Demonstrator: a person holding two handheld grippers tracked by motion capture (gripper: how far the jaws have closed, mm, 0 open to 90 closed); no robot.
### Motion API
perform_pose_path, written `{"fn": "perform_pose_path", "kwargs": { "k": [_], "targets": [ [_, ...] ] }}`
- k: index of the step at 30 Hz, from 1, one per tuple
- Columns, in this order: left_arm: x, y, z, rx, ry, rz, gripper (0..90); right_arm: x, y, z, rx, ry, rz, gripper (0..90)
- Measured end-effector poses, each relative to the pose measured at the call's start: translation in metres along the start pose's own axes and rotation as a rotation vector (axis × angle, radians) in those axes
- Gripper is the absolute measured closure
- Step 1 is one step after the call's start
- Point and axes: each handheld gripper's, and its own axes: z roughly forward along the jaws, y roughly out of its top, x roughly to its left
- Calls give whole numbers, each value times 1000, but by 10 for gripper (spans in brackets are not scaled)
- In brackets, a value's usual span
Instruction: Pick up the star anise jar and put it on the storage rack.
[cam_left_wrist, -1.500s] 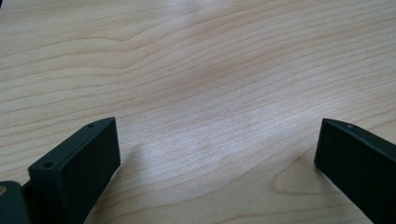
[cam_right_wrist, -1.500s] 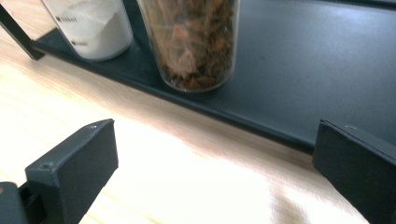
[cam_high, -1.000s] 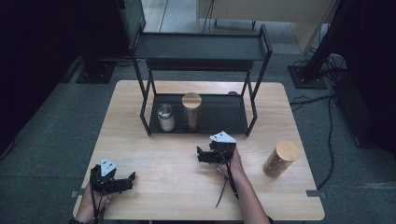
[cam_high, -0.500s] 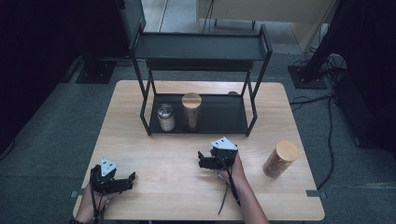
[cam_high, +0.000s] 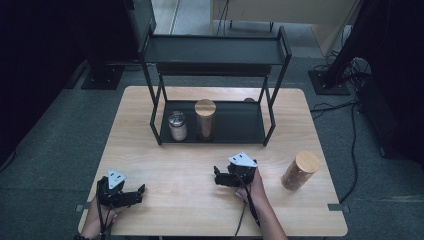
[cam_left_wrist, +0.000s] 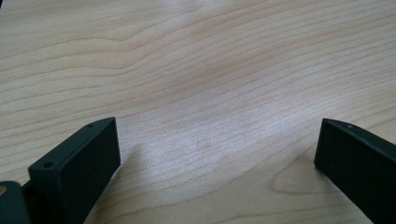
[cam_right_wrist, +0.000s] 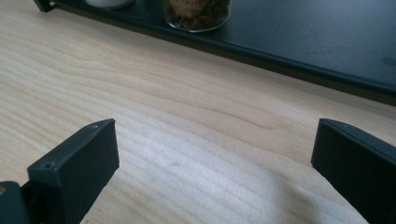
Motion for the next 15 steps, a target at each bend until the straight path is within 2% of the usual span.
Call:
{"fn": "perform_pose_path", "kwargs": {
  "k": [3, 9, 15],
  "targets": [
    [0, 0, 0, 1, 0, 1, 5, 1, -2, -2, 17, -2, -9, 7],
    [0, 0, 0, 0, 1, 1, 5, 6, -5, -5, 9, -13, -41, 6],
    [0, 0, 0, 1, 0, 1, 5, 4, -7, -8, 12, -8, -31, 6]
  ]
}}
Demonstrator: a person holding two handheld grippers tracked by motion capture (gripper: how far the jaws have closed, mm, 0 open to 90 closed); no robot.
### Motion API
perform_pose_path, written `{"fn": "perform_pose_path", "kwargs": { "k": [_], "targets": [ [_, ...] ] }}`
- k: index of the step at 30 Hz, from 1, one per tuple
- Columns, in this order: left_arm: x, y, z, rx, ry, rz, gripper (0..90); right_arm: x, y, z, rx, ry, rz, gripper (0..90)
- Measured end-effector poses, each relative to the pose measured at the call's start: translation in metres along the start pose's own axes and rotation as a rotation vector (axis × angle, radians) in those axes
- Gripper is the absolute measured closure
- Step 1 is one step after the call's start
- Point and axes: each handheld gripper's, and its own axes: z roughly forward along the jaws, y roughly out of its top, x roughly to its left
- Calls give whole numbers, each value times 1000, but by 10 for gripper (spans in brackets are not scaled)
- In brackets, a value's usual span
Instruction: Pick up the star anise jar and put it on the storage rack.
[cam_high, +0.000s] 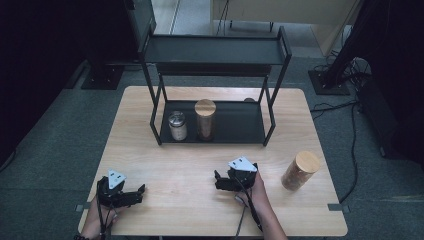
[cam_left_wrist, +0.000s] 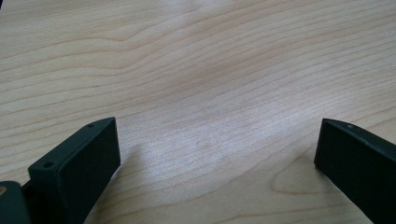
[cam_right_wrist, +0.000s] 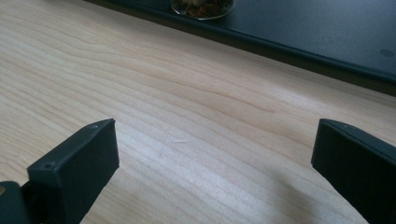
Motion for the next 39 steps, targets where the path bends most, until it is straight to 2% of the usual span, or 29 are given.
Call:
{"fn": "perform_pose_path", "kwargs": {
  "k": [8, 12, 23, 39],
  "targets": [
    [0, 0, 0, -1, 1, 1, 5, -4, -6, -7, 25, -8, -21, 6],
    [0, 0, 0, 0, 1, 1, 5, -10, -11, -14, 28, -11, -6, 6],
    [0, 0, 0, -1, 3, 2, 5, -21, -23, -30, 35, -23, -6, 6],
    [0, 0, 0, 0, 1, 0, 5, -28, -33, -44, 46, -37, 5, 8]
  ]
}}
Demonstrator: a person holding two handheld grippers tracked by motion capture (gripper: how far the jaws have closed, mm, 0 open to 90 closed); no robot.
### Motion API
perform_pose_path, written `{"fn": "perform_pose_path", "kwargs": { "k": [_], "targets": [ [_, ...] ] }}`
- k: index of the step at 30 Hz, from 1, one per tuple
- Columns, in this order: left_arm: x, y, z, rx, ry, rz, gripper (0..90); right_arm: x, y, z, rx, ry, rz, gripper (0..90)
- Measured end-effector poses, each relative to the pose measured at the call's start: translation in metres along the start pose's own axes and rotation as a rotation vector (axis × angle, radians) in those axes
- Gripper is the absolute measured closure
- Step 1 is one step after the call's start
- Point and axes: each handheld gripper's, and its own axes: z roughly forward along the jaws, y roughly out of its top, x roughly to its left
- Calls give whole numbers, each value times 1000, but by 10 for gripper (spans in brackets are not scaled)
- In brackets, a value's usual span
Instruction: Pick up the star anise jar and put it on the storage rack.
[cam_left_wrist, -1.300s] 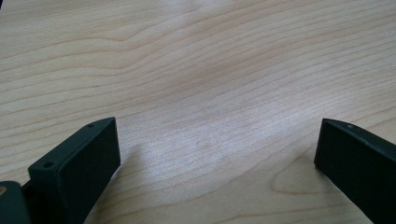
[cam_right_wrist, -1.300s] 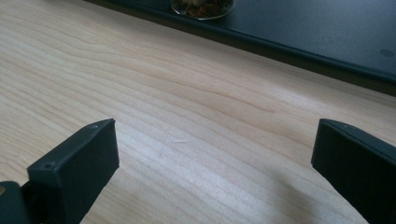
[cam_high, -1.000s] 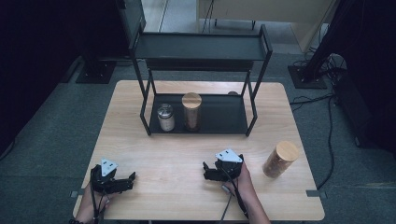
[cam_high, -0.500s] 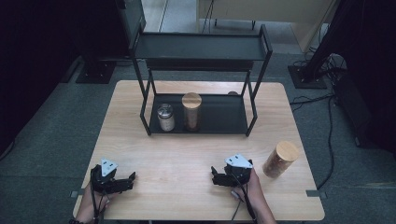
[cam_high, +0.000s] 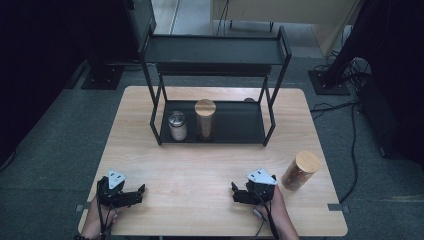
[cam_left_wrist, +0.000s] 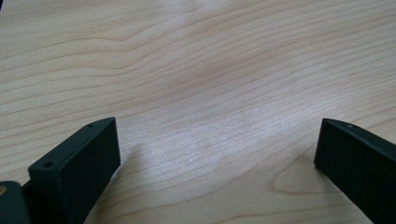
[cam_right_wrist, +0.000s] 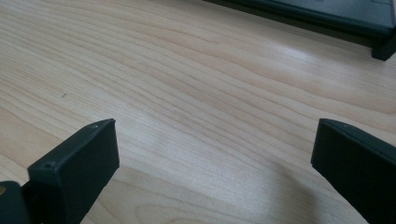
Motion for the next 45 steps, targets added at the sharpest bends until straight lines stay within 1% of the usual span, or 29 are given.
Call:
{"fn": "perform_pose_path", "kwargs": {
  "k": [4, 8, 9, 15, 22, 28, 34, 38, 45],
  "targets": [
    [0, 0, 0, 0, 0, 0, 5, -1, -1, -2, -7, -3, 13, 9],
    [0, 0, 0, 0, 0, 0, 5, -1, -2, -4, -15, -1, 5, 9],
    [0, 0, 0, 0, 0, 0, 5, 0, -2, -4, -19, 0, -4, 9],
    [0, 0, 0, 0, 0, 0, 5, 2, -4, -6, 7, -10, -39, 9],
    [0, 0, 0, 0, 0, 0, 5, -1, -9, -12, 19, -20, -47, 10],
    [0, 0, 0, -1, 1, 1, 5, -3, -12, -17, 22, -27, -41, 21],
    [0, 0, 0, -1, 1, 0, 5, -6, -15, -21, 38, -34, -51, 22],
    [0, 0, 0, -1, 1, 0, 5, -9, -18, -24, 40, -37, -33, 22],
    [0, 0, 0, -1, 2, 1, 5, -13, -23, -31, 42, -33, -19, 22]
  ]
}}
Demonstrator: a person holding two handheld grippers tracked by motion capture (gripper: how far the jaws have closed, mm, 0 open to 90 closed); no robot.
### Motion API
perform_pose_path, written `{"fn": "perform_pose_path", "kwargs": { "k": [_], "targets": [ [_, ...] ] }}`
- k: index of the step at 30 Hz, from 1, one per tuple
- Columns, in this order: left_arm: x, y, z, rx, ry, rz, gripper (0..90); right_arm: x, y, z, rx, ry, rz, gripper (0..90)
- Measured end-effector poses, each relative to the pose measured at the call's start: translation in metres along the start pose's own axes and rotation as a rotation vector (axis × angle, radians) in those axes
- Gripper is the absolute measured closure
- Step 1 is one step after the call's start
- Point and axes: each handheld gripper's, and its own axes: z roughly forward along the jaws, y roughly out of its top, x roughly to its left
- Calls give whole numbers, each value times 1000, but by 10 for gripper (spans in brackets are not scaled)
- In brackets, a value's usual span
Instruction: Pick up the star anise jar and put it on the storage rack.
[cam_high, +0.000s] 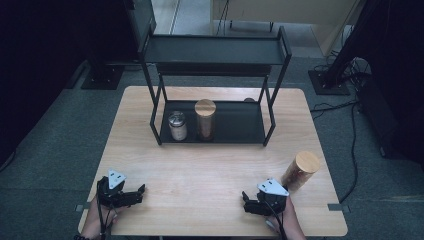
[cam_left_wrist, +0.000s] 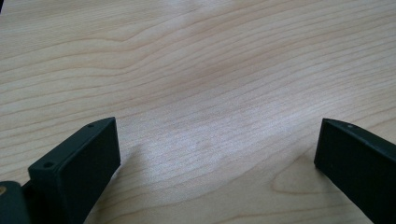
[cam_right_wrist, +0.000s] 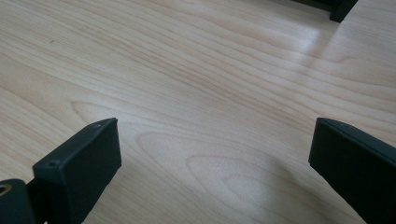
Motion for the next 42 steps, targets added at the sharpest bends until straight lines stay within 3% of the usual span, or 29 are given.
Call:
{"fn": "perform_pose_path", "kwargs": {
  "k": [25, 36, 42],
  "targets": [
    [0, 0, 0, -1, 1, 1, 5, -11, -19, -22, 0, 0, 24, 10],
    [0, 0, 0, 0, 1, 0, 5, -25, -30, -33, 5, -18, 44, 9],
    [0, 0, 0, 0, 2, -1, 5, -31, -35, -39, 13, -30, 31, 9]
  ]
}}
